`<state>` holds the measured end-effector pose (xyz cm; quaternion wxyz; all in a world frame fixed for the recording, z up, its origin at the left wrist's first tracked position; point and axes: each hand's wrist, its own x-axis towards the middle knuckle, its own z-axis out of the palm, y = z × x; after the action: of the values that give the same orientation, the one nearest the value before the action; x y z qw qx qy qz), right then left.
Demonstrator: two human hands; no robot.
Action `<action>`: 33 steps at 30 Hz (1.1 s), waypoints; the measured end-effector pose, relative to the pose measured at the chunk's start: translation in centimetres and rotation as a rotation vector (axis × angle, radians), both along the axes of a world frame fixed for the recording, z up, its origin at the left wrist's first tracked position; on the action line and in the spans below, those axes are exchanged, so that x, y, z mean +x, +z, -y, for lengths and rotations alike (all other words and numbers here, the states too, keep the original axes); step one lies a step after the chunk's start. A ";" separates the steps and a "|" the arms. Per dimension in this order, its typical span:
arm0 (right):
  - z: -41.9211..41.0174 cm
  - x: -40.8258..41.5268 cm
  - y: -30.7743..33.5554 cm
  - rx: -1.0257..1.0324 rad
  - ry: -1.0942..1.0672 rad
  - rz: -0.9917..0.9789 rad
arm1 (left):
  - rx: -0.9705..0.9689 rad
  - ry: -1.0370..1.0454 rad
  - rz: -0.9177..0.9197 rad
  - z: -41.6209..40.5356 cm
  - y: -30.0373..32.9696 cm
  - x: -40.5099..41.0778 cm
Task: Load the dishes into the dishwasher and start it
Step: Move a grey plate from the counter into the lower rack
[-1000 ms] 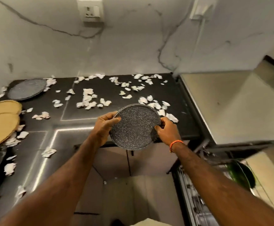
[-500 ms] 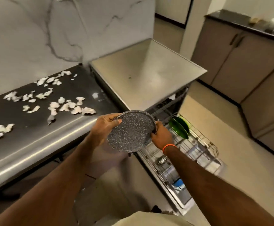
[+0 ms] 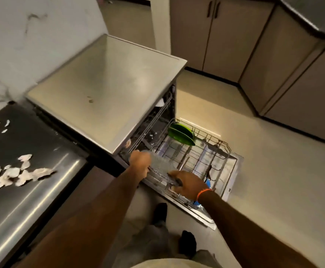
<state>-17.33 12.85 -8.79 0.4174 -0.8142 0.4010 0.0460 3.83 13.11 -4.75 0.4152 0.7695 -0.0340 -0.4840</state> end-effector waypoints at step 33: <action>5.1 11.3 -33.5 0.194 -0.380 -0.222 | 0.090 -1.310 0.634 4.4 -34.4 10.1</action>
<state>-6.08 7.74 -42.28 0.4481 -0.6703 0.5840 0.0943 13.92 8.66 -39.10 -0.0215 0.7109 -0.5861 -0.3881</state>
